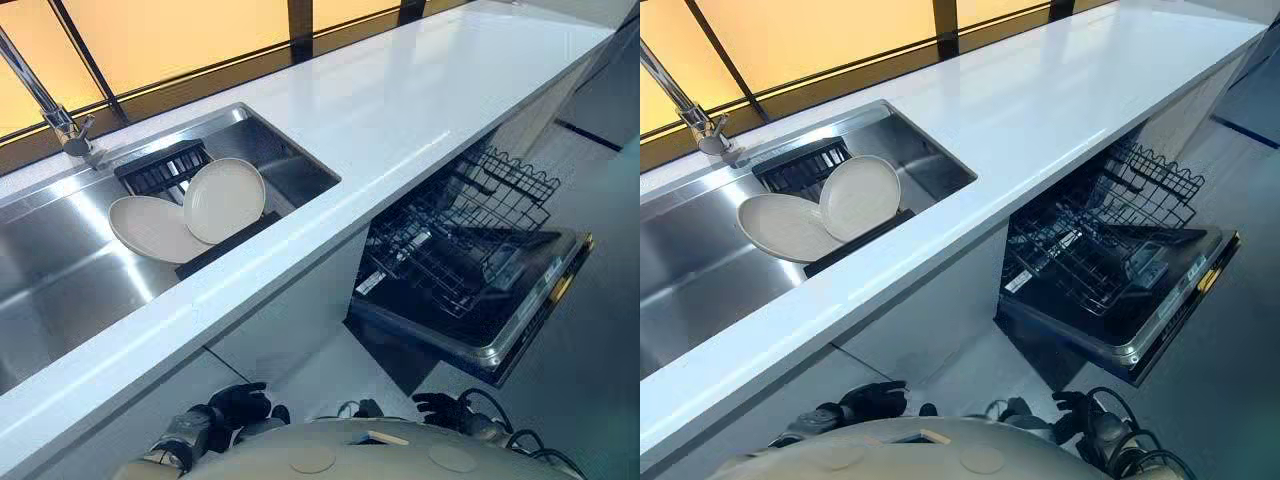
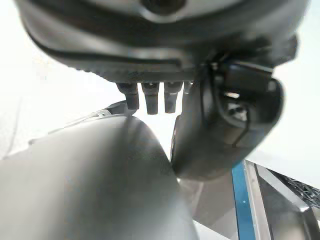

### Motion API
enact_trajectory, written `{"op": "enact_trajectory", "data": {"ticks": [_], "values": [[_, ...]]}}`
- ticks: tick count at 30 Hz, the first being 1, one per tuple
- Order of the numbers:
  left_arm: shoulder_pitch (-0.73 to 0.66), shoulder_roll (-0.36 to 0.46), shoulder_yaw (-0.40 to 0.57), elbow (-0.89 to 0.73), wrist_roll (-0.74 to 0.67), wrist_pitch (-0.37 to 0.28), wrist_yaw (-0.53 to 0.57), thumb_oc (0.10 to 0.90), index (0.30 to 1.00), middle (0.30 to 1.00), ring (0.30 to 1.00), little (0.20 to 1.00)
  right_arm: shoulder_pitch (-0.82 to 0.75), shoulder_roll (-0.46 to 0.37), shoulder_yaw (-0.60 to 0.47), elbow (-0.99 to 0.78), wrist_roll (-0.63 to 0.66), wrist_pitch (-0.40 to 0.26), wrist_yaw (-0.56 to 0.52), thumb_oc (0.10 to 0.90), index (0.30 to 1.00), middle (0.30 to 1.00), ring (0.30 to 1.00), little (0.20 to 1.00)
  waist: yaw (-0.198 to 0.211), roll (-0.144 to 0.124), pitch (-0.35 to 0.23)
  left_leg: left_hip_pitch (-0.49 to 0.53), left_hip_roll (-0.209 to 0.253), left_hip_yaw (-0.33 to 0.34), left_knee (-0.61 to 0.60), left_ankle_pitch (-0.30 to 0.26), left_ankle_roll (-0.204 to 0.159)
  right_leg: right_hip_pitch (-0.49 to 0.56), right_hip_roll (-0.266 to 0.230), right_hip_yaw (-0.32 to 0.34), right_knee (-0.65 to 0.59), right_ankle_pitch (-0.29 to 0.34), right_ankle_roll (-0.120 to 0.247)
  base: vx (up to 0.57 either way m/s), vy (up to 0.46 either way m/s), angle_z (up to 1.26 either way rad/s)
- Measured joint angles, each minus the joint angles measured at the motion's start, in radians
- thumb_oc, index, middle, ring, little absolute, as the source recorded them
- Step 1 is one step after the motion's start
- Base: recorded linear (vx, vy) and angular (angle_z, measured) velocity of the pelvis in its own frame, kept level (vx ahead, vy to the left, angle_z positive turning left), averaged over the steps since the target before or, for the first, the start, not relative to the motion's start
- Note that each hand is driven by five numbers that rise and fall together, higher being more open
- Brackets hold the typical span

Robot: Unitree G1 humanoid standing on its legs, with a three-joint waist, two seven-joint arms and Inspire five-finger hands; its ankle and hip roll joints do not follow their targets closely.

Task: Pick up plates and place into dishwasher.

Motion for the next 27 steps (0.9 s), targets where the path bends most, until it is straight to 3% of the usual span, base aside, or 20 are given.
{"op": "enact_trajectory", "data": {"ticks": [9,14,18,20,23,25,27], "values": [[0.000,0.000,0.000,0.000,0.003,-0.007,-0.003,0.800,0.900,0.900,0.900,0.900,0.000,0.000,0.000,0.000,0.000,-0.001,0.000,0.800,0.900,0.900,0.900,0.900,0.000,0.000,0.002,0.000,0.000,0.000,0.000,0.000,-0.001,-0.002,0.000,0.000,0.000,0.000,0.000,-0.01,-0.039,0.06],[-0.021,0.019,-0.130,-0.033,0.234,-0.186,0.141,0.800,0.900,0.900,0.900,0.900,-0.006,-0.008,0.014,-0.002,0.000,-0.005,0.005,0.800,0.900,0.900,0.900,0.900,-0.001,0.003,0.008,-0.002,0.002,0.016,0.000,0.000,-0.002,-0.007,-0.001,0.002,0.000,0.000,0.001,-0.02,0.006,-0.01],[-0.022,0.066,-0.243,-0.221,0.276,-0.206,0.139,0.800,0.900,0.900,0.900,0.900,-0.006,-0.020,0.021,-0.035,0.002,-0.002,0.016,0.800,0.900,0.900,0.900,0.900,-0.003,0.007,0.030,-0.006,0.002,0.021,0.000,0.001,-0.001,-0.013,-0.002,0.003,0.002,0.001,0.001,-0.06,0.011,-0.04],[-0.025,0.124,-0.322,-0.445,0.315,-0.226,0.100,0.800,0.900,0.900,0.900,0.900,-0.007,-0.025,0.024,-0.067,0.002,0.012,0.018,0.800,0.900,0.900,0.900,0.900,-0.004,0.009,0.048,-0.016,0.002,0.016,0.000,0.009,0.001,-0.019,-0.001,-0.001,0.005,0.002,0.003,-0.03,0.030,0.05],[-0.044,0.193,-0.365,-0.697,0.343,-0.233,0.014,0.800,0.900,0.900,0.900,0.900,-0.007,-0.029,0.032,-0.081,0.002,0.016,0.018,0.800,0.900,0.900,0.900,0.900,-0.010,0.011,0.051,-0.016,0.001,0.018,0.000,0.011,-0.001,-0.020,-0.002,0.000,0.005,0.005,-0.002,-0.01,0.012,0.01],[-0.047,0.210,-0.377,-0.845,0.235,-0.223,-0.052,0.800,0.900,0.900,0.900,0.900,-0.007,-0.029,0.031,-0.089,0.002,0.016,0.015,0.800,0.900,0.900,0.900,0.900,-0.008,0.009,0.066,-0.016,0.001,0.016,0.000,0.011,-0.001,-0.018,-0.002,-0.002,0.005,0.005,-0.002,0.00,0.000,0.02],[-0.047,0.217,-0.375,-1.004,0.054,-0.153,-0.198,0.800,0.900,0.900,0.900,0.900,-0.010,-0.024,0.029,-0.091,0.002,0.015,0.010,0.800,0.900,0.900,0.900,0.900,0.000,0.003,0.082,-0.017,0.003,0.013,0.000,0.012,-0.003,-0.018,0.000,-0.002,0.005,0.005,-0.002,0.01,-0.013,0.04]]}}
